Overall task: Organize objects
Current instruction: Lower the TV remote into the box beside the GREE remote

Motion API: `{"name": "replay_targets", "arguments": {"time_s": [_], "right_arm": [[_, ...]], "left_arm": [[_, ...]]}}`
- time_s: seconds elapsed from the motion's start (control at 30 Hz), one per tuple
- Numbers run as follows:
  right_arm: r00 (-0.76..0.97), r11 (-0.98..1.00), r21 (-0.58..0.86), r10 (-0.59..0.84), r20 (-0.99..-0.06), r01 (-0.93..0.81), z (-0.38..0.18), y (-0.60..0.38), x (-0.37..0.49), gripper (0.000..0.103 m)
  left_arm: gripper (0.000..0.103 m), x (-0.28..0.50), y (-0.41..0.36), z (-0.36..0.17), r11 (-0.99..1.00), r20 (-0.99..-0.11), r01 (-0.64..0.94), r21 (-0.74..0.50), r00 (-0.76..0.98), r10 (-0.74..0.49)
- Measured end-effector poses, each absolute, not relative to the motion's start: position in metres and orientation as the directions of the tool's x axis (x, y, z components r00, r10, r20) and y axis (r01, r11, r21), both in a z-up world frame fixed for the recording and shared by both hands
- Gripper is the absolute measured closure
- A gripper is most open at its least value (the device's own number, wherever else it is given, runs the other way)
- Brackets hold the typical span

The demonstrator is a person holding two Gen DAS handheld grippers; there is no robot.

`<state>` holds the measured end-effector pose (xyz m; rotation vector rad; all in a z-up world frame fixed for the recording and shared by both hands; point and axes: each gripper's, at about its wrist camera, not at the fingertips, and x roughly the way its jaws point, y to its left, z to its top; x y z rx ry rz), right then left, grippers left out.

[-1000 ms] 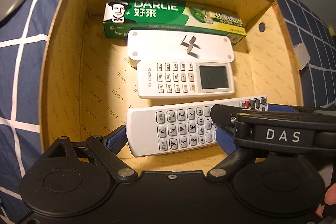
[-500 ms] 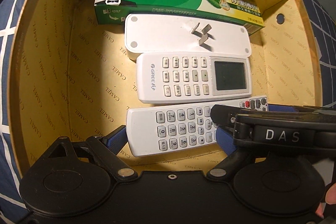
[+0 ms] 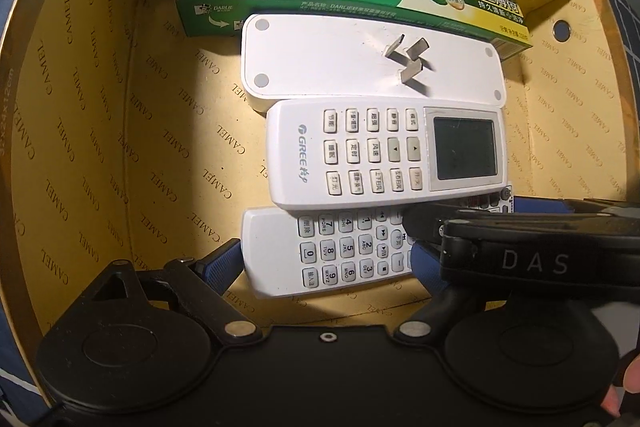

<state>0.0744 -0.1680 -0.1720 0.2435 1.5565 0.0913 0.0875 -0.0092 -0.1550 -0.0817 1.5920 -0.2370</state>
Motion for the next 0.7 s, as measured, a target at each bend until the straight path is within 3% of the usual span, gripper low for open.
{"name": "replay_targets", "arguments": {"time_s": [0.7], "right_arm": [[0.061, 0.976, 0.205, 0.201, -0.978, 0.073, -0.149, -0.159, 0.068, 0.009]], "left_arm": [[0.005, 0.083, -0.014, -0.133, 0.982, -0.985, 0.098, -0.163, 0.037, -0.168]]}}
